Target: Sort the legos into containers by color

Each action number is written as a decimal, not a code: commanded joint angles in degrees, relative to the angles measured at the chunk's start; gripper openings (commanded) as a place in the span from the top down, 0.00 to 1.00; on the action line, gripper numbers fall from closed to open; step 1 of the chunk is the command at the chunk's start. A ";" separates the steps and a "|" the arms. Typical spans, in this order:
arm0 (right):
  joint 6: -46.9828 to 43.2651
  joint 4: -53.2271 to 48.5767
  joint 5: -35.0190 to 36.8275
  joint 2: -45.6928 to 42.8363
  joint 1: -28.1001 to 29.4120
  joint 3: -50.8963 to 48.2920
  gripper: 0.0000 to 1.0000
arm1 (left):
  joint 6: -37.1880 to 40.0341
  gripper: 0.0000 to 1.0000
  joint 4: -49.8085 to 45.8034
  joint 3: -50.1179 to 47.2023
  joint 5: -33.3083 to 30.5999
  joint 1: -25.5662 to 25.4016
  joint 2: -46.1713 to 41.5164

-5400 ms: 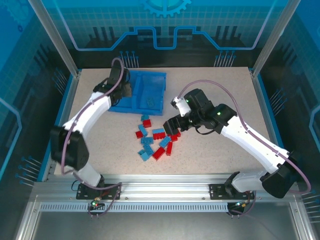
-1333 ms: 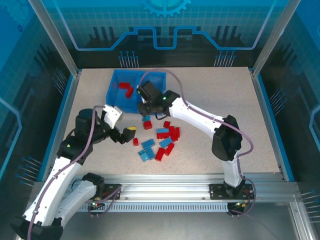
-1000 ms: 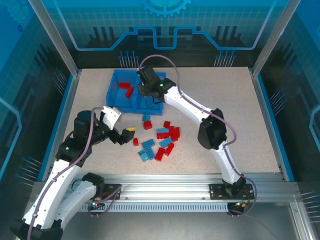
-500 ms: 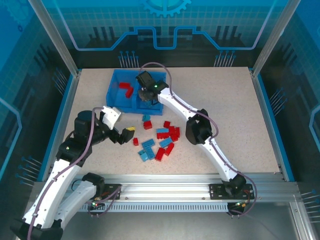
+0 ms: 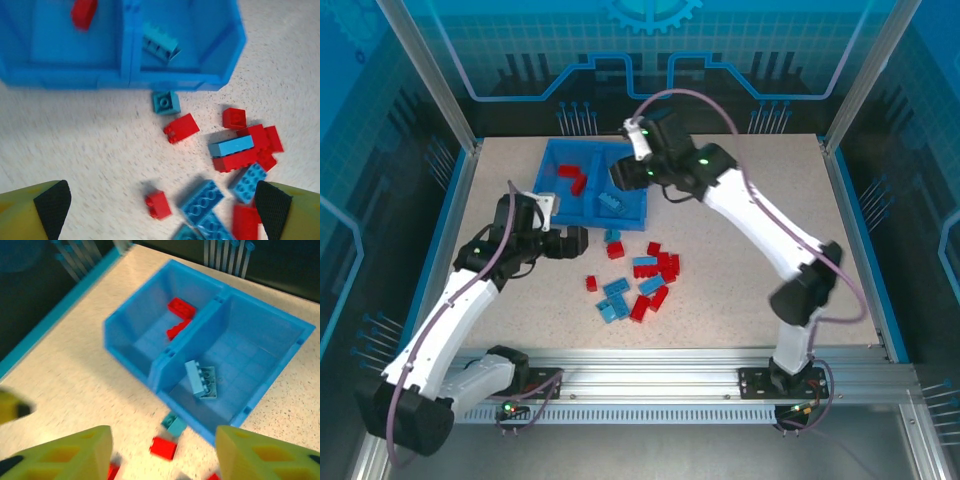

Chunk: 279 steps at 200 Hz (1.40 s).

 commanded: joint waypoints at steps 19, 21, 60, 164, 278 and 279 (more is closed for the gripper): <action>-2.85 -0.02 -11.60 -16.34 0.14 -19.36 0.21 | -27.85 0.01 -1.54 -6.51 0.47 -2.36 0.03; -2.70 -0.04 -11.89 -17.10 0.20 -20.28 0.20 | -28.32 0.01 -1.37 -6.85 0.29 -2.63 0.16; 2.46 1.42 -13.68 -26.28 0.55 -34.72 0.05 | -32.72 0.01 0.10 -9.94 -5.13 -9.51 6.62; 6.11 2.56 -14.59 -24.28 2.16 -38.40 0.02 | -33.14 0.32 7.96 -9.51 -8.54 -13.55 25.68; 6.64 2.68 -13.20 -24.76 5.07 -36.99 0.01 | -26.00 0.82 -1.25 -1.16 -21.91 -13.16 15.92; 6.61 2.68 -13.10 -24.76 5.15 -36.99 0.01 | -25.66 0.82 -1.27 -0.97 -22.19 -13.14 15.76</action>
